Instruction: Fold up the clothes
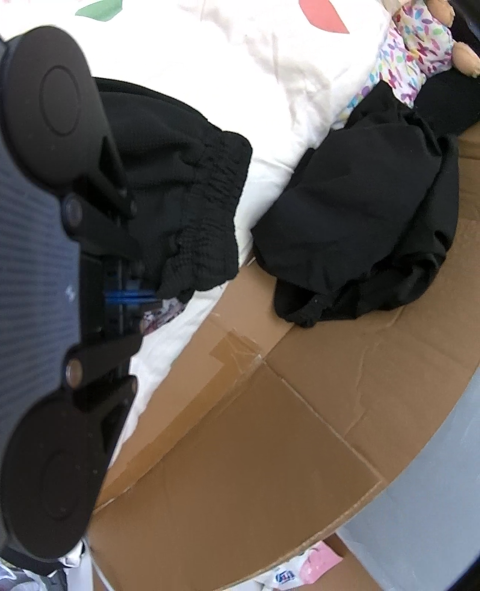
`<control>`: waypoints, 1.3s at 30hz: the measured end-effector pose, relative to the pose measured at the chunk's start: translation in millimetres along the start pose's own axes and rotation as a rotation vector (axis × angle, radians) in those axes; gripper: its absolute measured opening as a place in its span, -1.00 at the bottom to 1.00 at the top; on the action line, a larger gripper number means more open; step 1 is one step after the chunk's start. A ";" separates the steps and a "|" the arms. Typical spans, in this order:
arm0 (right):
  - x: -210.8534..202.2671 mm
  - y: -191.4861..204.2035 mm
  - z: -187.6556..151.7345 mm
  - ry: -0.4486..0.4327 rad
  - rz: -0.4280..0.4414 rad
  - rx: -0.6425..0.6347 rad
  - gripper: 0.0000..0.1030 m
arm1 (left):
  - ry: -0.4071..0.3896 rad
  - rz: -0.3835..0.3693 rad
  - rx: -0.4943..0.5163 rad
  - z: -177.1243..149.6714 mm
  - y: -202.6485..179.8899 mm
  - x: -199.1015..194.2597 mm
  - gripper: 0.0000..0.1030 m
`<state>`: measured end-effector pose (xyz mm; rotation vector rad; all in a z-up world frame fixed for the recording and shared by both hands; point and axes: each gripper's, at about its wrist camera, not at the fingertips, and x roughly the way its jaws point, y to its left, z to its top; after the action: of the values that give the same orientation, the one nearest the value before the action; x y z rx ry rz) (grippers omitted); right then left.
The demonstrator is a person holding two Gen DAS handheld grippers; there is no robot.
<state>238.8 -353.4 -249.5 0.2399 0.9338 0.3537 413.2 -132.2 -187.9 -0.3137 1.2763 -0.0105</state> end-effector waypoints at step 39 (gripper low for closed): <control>6.4 -25.1 -1.0 0.028 -0.067 0.149 -0.82 | 0.034 -0.046 0.041 -2.3 -11.0 74.4 -0.01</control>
<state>246.3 -373.8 -263.7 0.3397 0.9945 0.2267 434.8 -156.6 -255.7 -0.3093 1.3012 -0.0815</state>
